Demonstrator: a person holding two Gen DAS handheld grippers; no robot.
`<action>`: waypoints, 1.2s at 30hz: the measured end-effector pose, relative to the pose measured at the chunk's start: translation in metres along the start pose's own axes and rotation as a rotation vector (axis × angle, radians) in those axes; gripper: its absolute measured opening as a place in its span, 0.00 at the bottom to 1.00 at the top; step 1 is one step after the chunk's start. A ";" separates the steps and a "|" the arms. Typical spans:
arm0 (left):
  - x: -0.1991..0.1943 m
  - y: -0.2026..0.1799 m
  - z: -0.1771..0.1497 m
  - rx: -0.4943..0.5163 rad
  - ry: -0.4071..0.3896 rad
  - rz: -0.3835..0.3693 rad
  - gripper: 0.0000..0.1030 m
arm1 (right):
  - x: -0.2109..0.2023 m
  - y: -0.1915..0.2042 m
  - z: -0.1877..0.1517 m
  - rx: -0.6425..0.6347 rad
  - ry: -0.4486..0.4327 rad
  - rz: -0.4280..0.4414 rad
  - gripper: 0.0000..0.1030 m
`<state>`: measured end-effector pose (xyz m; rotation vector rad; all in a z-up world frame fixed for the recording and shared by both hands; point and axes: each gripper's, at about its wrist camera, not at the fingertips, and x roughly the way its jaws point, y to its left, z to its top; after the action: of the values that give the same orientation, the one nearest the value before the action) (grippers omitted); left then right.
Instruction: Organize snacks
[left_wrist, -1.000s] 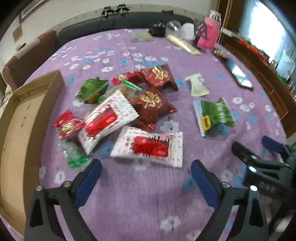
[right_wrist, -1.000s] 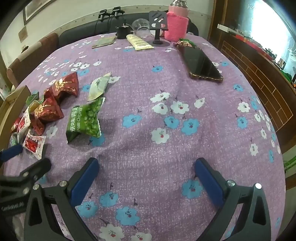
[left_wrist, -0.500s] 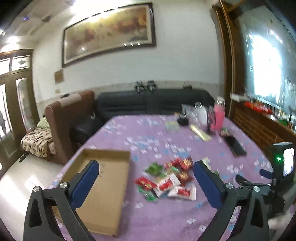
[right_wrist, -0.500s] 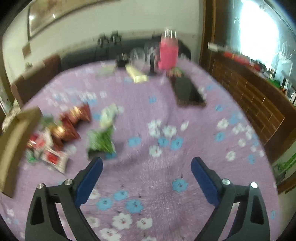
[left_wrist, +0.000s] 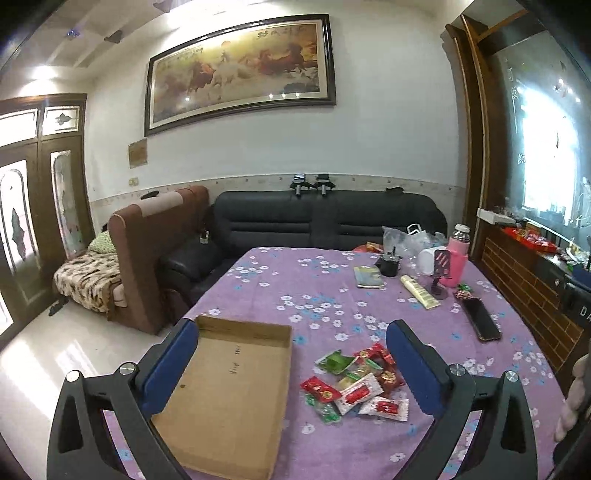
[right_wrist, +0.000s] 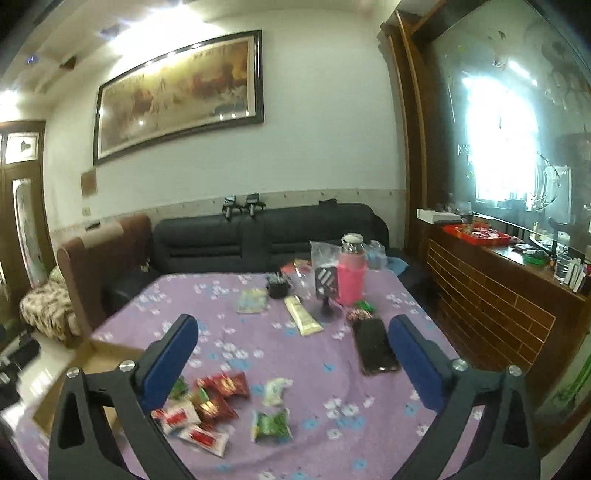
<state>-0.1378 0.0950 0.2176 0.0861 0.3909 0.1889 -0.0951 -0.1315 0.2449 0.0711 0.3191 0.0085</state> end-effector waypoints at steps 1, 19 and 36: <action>0.001 0.002 -0.002 -0.002 0.004 0.001 1.00 | 0.002 0.002 -0.001 -0.005 0.002 -0.001 1.00; 0.031 -0.016 -0.029 0.035 0.123 -0.064 1.00 | 0.054 -0.017 -0.083 -0.003 0.267 -0.029 1.00; 0.122 -0.003 -0.083 -0.179 0.443 -0.366 0.70 | 0.144 -0.021 -0.141 0.087 0.536 0.111 0.81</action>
<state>-0.0591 0.1207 0.0953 -0.2073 0.8194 -0.1233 -0.0030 -0.1396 0.0647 0.1735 0.8517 0.1255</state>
